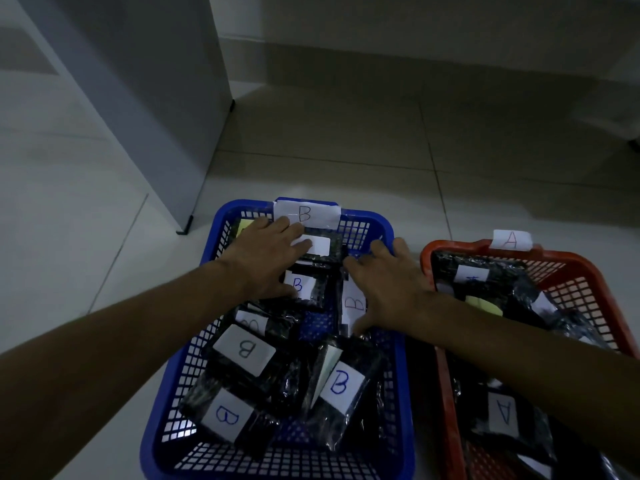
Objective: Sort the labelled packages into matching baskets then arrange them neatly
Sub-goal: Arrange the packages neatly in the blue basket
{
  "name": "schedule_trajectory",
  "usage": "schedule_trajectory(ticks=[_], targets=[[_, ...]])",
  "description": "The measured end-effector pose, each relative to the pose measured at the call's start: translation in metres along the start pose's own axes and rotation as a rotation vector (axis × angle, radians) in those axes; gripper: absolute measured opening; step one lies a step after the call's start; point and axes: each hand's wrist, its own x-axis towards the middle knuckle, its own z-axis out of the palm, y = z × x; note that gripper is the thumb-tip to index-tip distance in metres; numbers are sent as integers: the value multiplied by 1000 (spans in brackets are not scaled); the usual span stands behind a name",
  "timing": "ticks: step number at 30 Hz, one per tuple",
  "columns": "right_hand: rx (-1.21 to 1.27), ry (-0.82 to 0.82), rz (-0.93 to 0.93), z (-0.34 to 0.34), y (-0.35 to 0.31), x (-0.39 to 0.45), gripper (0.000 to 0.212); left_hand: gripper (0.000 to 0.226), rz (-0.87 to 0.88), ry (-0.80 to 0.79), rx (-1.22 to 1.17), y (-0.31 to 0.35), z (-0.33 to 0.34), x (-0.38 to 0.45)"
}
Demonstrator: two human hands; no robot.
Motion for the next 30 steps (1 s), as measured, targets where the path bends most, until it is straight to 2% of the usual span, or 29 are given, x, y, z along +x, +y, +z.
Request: schedule_trajectory(ticks=[7,15,20,23,25,28,30], targets=[[57,92,-54,0,1,1,71,92,-21,10,18,5,1,1],[-11,37,-80,5,-4,-4,92,89,-18,54,20,7,3,-1],[7,26,-78,1,-5,-2,91,89,-34,64,-26,6,4,-2],[163,30,-124,-10,2,-4,70,87,-27,68,-81,4,4,-5],[289,-69,-168,-18,4,-9,56,83,-18,89,-103,1,5,-10],[365,-371,-217,-23,-2,-24,55,76,-7,117,-114,-2,5,-17],[339,-420,-238,-21,-5,-28,56,71,-10,122,-127,-3,4,-21]])
